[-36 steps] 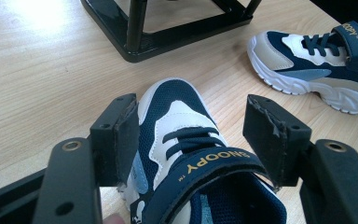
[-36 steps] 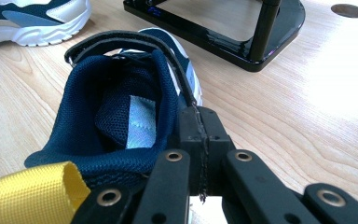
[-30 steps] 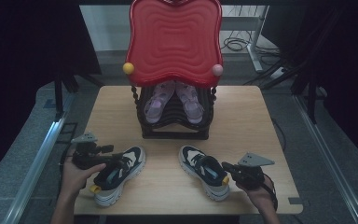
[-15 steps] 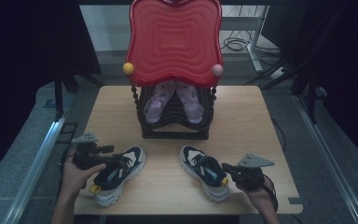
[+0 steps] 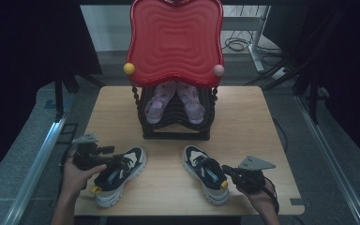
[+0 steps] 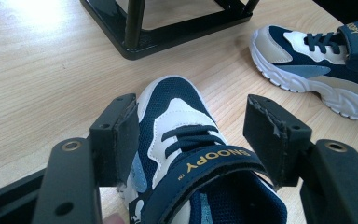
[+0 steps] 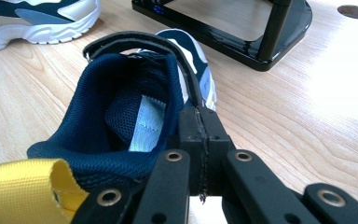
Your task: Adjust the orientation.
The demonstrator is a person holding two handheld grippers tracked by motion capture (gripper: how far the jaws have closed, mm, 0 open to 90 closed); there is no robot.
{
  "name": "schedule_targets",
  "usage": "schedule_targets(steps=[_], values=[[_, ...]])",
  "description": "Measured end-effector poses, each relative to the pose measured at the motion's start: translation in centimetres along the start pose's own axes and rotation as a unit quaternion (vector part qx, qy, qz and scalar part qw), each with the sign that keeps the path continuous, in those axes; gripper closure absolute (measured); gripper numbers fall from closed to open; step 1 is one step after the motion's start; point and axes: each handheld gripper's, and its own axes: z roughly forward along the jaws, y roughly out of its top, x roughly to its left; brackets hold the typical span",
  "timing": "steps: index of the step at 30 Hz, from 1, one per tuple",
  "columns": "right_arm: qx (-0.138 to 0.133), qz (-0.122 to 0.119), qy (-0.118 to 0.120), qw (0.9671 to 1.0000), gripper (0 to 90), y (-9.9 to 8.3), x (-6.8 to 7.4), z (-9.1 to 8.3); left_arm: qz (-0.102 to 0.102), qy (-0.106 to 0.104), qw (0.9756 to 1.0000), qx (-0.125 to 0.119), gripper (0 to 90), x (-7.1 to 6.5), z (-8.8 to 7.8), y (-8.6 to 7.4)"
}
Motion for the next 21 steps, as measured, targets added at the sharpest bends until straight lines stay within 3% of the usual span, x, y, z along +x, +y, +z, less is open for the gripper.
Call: schedule_targets(steps=[12, 21], values=[[-0.001, -0.002, 0.002, 1.0000, 90.0, -0.13, 0.45, -0.19, -0.001, 0.001, 1.0000, -0.002, 36.5, 0.06, -0.12, 0.00], [-0.022, 0.005, -0.002, 0.9997, 89.5, 0.49, 0.02, -0.63, 0.000, 0.001, 1.0000, -0.010, 36.6, -0.01, -0.46, 0.05]])
